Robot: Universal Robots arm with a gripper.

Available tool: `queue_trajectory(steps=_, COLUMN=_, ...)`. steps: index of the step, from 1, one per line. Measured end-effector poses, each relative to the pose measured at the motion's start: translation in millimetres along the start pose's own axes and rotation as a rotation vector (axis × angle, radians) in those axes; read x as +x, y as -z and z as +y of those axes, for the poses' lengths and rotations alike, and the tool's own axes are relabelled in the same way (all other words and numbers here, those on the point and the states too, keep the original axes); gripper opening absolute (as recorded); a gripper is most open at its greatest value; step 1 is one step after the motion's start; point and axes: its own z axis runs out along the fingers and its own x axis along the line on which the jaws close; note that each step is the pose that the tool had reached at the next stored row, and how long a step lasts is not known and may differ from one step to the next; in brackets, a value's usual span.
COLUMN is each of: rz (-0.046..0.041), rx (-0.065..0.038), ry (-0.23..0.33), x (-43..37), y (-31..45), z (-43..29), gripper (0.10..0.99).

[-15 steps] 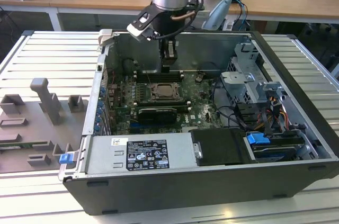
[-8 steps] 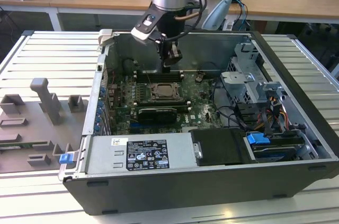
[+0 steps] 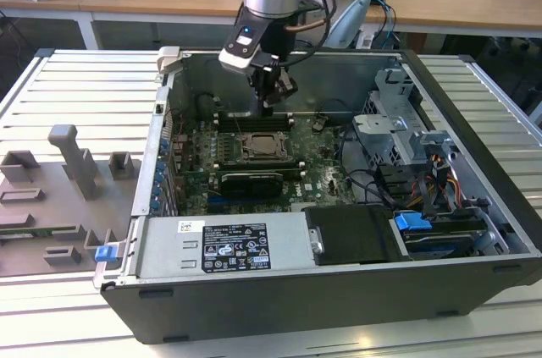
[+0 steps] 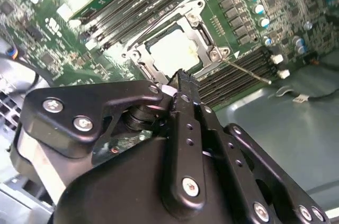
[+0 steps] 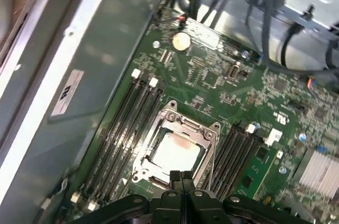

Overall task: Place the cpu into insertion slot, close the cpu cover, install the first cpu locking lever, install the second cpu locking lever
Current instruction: 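Install the first cpu locking lever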

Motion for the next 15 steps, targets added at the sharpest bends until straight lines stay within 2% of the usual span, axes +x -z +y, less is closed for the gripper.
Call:
queue_trajectory(steps=9, rz=-0.0014, rx=-0.006, ry=0.213, x=0.0, y=-0.1, z=0.0, gripper=0.106)
queue_trajectory(steps=15, rz=-0.0021, rx=-0.009, ry=0.328, x=0.0, y=-1.0, z=0.0, gripper=0.106)
